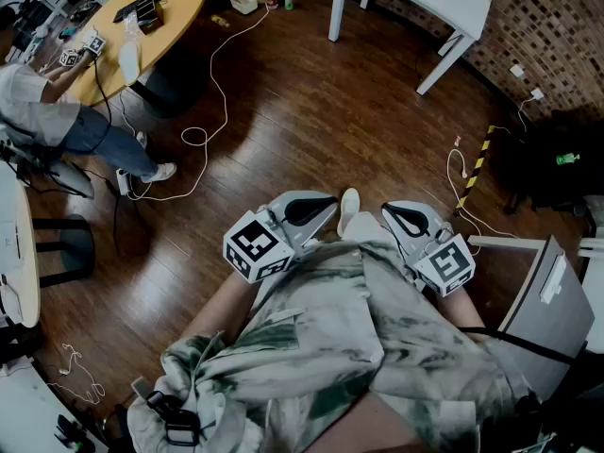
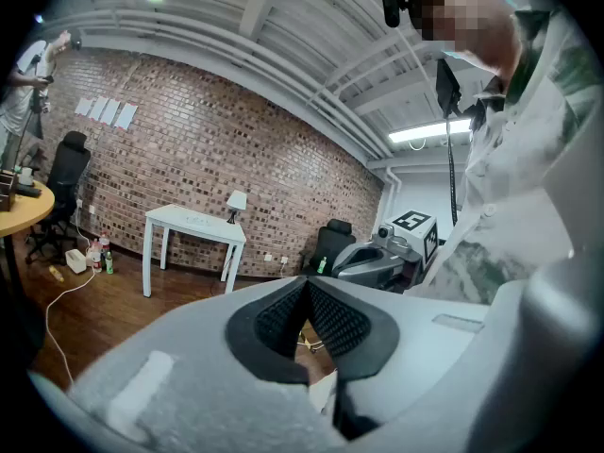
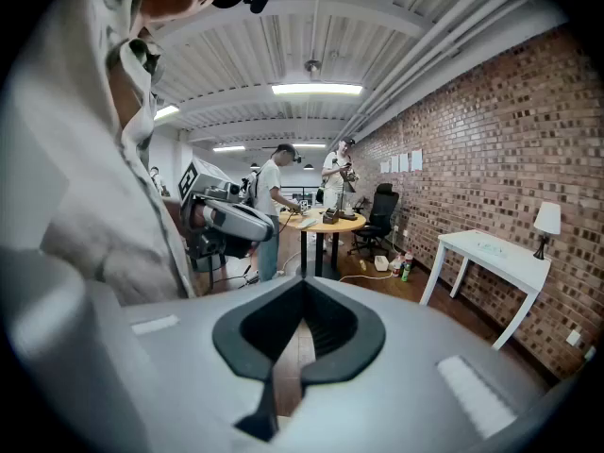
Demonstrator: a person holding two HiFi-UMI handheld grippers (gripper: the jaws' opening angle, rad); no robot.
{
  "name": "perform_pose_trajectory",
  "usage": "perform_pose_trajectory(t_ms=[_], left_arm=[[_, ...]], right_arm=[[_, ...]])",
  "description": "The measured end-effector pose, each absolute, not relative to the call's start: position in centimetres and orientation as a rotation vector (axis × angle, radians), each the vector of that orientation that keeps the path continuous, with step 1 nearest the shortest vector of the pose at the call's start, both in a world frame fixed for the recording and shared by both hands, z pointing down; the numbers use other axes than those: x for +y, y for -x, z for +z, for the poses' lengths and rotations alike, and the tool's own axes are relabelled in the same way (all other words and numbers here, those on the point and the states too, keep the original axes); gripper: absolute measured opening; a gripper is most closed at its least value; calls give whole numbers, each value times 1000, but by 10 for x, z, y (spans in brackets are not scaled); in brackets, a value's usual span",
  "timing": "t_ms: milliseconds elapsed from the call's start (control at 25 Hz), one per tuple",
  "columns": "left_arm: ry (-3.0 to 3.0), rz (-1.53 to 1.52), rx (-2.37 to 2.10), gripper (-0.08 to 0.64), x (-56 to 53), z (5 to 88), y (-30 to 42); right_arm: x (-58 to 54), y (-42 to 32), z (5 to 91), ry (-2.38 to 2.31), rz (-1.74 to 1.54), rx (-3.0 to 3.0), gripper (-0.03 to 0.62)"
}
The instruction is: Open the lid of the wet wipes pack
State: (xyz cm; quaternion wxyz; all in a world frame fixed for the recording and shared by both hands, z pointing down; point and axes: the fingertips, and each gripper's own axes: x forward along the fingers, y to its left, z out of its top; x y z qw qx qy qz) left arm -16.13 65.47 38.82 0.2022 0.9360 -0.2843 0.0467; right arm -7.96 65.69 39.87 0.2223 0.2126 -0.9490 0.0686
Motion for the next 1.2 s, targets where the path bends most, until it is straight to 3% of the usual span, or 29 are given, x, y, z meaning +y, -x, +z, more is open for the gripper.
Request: perform_pose_trajectory(t_ms=[520, 840, 1200], left_arm=[[-2579, 219, -885, 3, 484, 395, 124], [-2662, 263, -883, 3, 366, 370, 72], [-2724, 288, -712, 3, 255, 388, 51]], right_arm=[[480, 50, 410, -519, 201, -2711, 7], [373, -4, 400, -532, 147, -2716, 6], [261, -12, 416, -641, 145, -2687, 8]])
